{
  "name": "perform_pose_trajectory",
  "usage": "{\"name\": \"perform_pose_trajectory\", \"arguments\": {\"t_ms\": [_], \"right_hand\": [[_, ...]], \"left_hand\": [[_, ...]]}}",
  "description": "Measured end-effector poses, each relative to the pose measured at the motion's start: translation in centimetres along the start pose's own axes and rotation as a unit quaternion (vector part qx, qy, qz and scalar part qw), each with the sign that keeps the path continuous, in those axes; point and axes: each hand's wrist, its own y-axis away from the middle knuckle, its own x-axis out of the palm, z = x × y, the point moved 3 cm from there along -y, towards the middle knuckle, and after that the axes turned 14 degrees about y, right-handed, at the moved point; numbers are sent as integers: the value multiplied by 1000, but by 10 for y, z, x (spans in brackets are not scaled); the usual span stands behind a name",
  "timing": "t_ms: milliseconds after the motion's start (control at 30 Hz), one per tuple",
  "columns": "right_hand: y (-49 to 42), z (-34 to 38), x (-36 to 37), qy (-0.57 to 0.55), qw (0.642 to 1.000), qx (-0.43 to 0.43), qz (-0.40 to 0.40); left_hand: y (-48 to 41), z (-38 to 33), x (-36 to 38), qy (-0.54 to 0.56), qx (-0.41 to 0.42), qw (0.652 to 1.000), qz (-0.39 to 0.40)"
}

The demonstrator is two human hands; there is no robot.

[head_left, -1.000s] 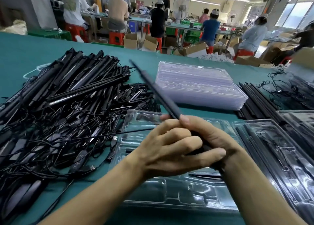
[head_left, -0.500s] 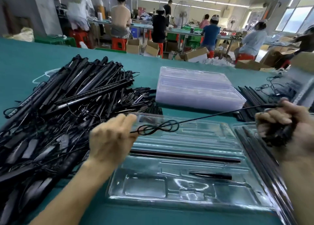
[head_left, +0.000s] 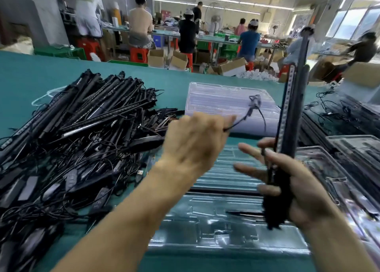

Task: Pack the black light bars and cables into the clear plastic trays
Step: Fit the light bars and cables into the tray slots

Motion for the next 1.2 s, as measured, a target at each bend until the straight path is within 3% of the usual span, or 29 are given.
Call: {"name": "perform_pose_trajectory", "arguments": {"t_ms": [100, 267, 433, 667, 833, 933, 1200], "right_hand": [[-1, -9, 41, -41, 997, -42, 57], [-22, -12, 46, 39, 997, 6, -60], [-19, -7, 26, 79, 987, -13, -142], [-18, -1, 16, -118, 982, -33, -142], [-21, 3, 11, -159, 975, -36, -150], [-23, 3, 14, -178, 973, -45, -140], [-22, 24, -46, -268, 930, -169, -184]], "left_hand": [[8, -20, 15, 16, 38, 999, 32], [28, -14, 41, 70, -13, 987, 145], [35, 0, 31, 209, -11, 951, 225], [41, 73, 2, 240, -150, 865, 414], [54, 86, 2, 404, -228, 782, 417], [67, 79, 12, 425, -231, 747, 456], [91, 95, -3, 427, -229, 723, 492]]}}
